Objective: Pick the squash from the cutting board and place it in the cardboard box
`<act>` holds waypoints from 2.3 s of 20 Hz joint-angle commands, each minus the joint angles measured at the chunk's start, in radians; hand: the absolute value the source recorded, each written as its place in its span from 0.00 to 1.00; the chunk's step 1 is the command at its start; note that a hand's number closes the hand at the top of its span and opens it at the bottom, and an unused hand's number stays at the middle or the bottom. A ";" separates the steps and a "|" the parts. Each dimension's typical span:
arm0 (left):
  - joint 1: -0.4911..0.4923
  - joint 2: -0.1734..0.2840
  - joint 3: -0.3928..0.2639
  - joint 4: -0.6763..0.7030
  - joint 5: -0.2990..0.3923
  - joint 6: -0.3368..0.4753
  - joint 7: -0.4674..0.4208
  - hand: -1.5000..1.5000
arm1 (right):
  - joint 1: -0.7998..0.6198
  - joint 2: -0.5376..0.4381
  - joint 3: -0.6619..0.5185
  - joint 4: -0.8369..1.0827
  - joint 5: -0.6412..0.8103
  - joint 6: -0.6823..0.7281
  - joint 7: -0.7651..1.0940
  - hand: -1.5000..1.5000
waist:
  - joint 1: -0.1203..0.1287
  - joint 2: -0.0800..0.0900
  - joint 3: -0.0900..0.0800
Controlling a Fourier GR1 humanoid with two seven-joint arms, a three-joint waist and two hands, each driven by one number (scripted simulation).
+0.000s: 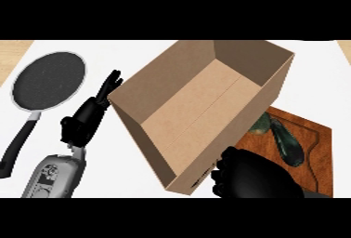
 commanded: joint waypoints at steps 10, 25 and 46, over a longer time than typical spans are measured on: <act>0.075 -0.019 -0.023 -0.013 0.005 -0.020 -0.022 0.50 | -0.107 -0.305 -0.535 0.134 -0.799 0.273 -0.622 1.00 | -0.064 -0.001 -0.004; 0.049 -0.092 -0.078 0.010 -0.092 0.034 -0.037 0.50 | -0.576 -0.213 -0.489 0.570 -0.890 0.435 -0.414 1.00 | -0.051 -0.004 -0.006; 0.020 -0.091 -0.016 0.004 -0.065 -0.009 0.011 0.50 | -0.767 0.218 -0.330 0.856 -0.486 0.168 -0.312 1.00 | -0.061 -0.007 -0.005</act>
